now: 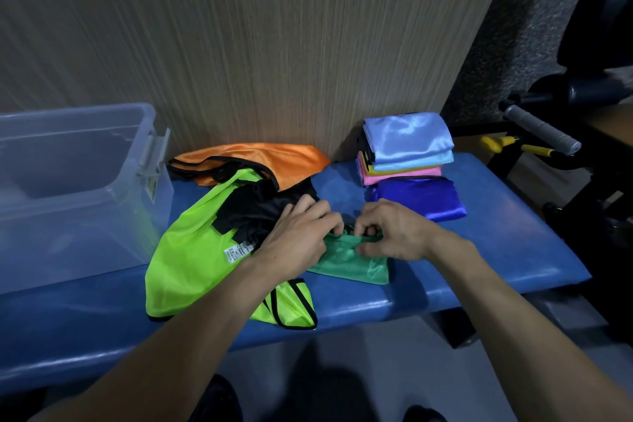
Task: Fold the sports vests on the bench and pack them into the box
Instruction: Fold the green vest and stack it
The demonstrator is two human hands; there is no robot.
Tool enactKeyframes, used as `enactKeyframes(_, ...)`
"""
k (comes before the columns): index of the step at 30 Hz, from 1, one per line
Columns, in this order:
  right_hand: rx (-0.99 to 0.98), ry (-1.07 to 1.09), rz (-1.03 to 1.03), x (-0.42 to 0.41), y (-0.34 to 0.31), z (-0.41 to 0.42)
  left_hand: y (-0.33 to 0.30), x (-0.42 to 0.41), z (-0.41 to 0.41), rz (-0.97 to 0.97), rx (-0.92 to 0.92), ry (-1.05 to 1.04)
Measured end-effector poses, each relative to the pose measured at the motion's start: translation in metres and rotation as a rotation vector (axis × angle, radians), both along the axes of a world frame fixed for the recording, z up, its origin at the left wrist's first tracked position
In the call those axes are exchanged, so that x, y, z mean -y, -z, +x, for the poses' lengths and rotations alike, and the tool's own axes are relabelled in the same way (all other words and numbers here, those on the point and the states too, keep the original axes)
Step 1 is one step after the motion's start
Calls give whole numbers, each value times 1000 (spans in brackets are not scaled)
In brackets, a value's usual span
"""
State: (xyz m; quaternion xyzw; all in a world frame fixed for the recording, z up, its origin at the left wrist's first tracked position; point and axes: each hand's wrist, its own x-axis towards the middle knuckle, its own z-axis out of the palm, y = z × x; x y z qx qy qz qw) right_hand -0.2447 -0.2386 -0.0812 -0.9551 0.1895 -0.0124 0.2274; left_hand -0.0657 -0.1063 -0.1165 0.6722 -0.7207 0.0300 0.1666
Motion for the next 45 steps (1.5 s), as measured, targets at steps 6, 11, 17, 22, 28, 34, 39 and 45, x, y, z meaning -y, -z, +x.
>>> enactKeyframes(6,216,51,195,3,9,-5,0,2,1,53,12,5)
enactKeyframes(11,311,165,146,10,20,-13,-3,6,2,125,-29,-7)
enactKeyframes(17,181,222,-100,10,21,-16,-15,14,1,204,-48,-43)
enactKeyframes(22,129,308,-124,7,20,-20,-15,14,10,187,-109,-48)
enactKeyframes(28,127,361,-281,-9,25,-15,-10,13,25,182,-279,-49)
enactKeyframes(34,27,451,-429,-26,29,-2,-9,18,27,183,-386,-82)
enactKeyframes(39,-8,497,-472,-30,35,2,-5,17,26,53,-403,-134)
enactKeyframes(45,79,615,-323,-34,29,-2,5,18,28,10,-327,-148)
